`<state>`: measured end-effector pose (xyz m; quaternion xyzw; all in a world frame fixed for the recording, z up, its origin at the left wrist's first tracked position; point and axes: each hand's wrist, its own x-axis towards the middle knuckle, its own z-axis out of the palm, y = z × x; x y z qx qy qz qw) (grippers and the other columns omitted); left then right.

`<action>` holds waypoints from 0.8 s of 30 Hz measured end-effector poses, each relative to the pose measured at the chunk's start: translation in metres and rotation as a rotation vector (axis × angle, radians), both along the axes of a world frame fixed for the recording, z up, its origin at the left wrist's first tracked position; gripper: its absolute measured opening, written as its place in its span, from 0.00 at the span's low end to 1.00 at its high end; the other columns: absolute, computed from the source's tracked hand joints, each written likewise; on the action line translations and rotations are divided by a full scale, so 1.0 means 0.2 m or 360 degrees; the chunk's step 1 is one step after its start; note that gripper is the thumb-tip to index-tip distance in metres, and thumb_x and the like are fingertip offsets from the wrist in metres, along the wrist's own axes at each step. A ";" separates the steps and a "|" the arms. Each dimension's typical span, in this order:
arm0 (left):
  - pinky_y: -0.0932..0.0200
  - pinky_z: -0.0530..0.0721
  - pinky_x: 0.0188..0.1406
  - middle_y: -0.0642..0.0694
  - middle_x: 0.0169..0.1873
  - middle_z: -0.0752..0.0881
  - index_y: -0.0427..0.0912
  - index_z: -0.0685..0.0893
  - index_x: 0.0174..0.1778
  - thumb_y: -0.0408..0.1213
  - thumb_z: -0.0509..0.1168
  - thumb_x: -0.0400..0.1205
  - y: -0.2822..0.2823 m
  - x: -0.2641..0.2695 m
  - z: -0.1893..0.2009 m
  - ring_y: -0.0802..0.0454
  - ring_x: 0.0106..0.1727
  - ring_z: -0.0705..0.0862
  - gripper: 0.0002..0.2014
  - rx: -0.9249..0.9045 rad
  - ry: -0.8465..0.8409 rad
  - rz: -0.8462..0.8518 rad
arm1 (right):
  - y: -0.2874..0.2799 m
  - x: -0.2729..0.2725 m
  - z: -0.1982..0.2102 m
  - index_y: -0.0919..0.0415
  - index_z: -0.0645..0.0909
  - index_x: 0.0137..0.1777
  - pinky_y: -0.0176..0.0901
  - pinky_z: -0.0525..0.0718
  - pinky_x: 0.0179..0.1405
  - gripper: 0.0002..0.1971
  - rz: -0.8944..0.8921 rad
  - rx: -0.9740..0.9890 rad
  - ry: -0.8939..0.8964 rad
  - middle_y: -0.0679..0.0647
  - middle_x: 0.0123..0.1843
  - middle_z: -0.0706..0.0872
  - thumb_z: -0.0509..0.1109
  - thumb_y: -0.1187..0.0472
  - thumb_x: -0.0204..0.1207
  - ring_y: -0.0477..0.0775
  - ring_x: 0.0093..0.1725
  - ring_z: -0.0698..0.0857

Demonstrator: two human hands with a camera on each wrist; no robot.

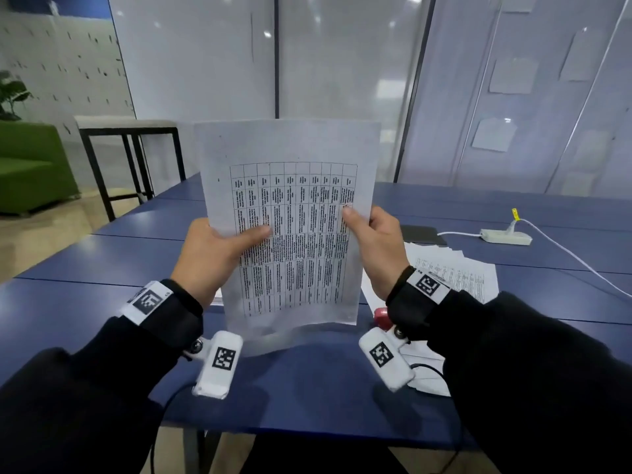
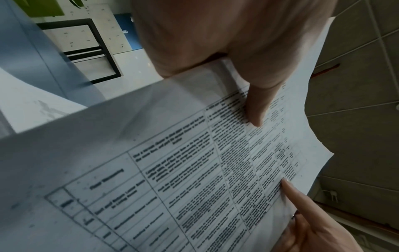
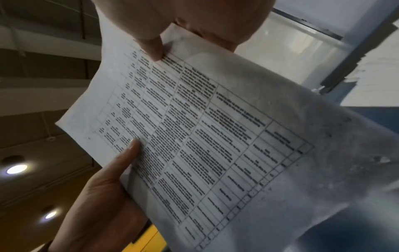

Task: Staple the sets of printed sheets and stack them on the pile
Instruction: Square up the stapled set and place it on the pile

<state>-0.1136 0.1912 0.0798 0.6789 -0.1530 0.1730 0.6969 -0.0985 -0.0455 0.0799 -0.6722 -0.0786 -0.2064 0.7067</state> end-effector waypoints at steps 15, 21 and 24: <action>0.63 0.87 0.32 0.51 0.29 0.92 0.37 0.90 0.45 0.32 0.78 0.77 0.14 -0.03 -0.02 0.62 0.26 0.88 0.05 0.0654 0.0559 -0.0266 | -0.51 0.10 -0.23 0.51 0.83 0.59 0.45 0.75 0.50 0.30 0.0345 -0.2156 0.0804 0.50 0.53 0.87 0.57 0.26 0.81 0.53 0.51 0.83; 0.66 0.88 0.37 0.41 0.46 0.95 0.37 0.92 0.53 0.28 0.77 0.79 0.17 -0.03 -0.07 0.47 0.44 0.95 0.08 0.1064 0.0861 -0.0453 | -0.59 0.09 -0.42 0.53 0.75 0.54 0.49 0.75 0.48 0.20 0.0231 -0.2563 0.0653 0.55 0.55 0.88 0.69 0.36 0.82 0.57 0.51 0.82; 0.59 0.89 0.45 0.42 0.47 0.96 0.38 0.92 0.53 0.31 0.79 0.79 0.17 -0.03 -0.08 0.45 0.47 0.95 0.08 0.1199 0.0905 -0.0484 | -0.61 0.11 -0.42 0.57 0.74 0.51 0.56 0.83 0.52 0.22 0.0017 -0.1806 0.0716 0.60 0.49 0.90 0.68 0.36 0.83 0.63 0.48 0.88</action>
